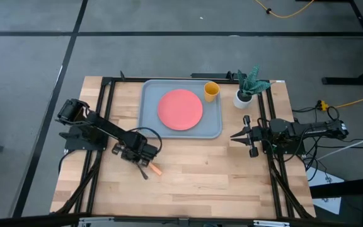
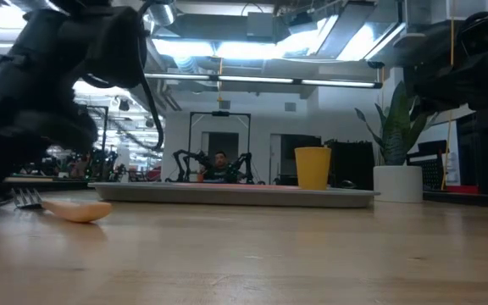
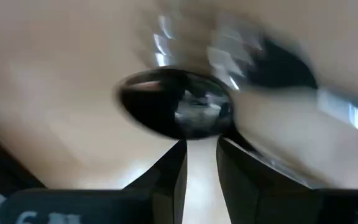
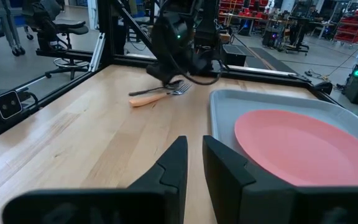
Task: Pick and place plate/cup/fork/spoon on tray
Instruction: Put the black spoon on the blue tray to the left of the pink plate
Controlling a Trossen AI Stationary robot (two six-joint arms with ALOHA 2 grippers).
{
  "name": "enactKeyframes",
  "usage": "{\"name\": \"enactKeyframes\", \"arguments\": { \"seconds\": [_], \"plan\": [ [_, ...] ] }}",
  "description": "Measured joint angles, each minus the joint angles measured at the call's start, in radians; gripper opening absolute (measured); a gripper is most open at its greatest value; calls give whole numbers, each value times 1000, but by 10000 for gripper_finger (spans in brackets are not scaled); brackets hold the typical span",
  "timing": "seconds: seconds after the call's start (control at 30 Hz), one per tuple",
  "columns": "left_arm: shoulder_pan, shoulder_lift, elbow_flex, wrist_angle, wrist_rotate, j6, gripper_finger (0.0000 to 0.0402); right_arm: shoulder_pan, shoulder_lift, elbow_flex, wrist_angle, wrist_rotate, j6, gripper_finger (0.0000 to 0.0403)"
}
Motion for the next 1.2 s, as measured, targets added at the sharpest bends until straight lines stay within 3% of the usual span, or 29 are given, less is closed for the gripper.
{"name": "enactKeyframes", "arguments": {
  "seconds": [0.33, 0.5, 0.6, 0.8, 1.0, 1.2],
  "plan": [
    [-24, 0, 264, -249, -38, 4, 80, 0, 0, 0, 0, 0, 0, 56],
    [-75, -2, 377, -225, -166, -72, 80, 0, 0, 0, 0, 0, 0, 56],
    [-111, -2, 370, -163, -241, -172, 80, 0, 0, 0, 0, 0, 0, 56],
    [-189, 26, 343, -175, -244, -410, 80, 0, 0, 0, 0, 0, 0, 56],
    [-232, 45, 270, -167, -313, -644, 80, 0, 0, 0, 0, 0, 0, 56],
    [-225, 45, 205, -137, -339, -753, 80, 0, 0, 0, 0, 0, 0, 56]
  ]
}}
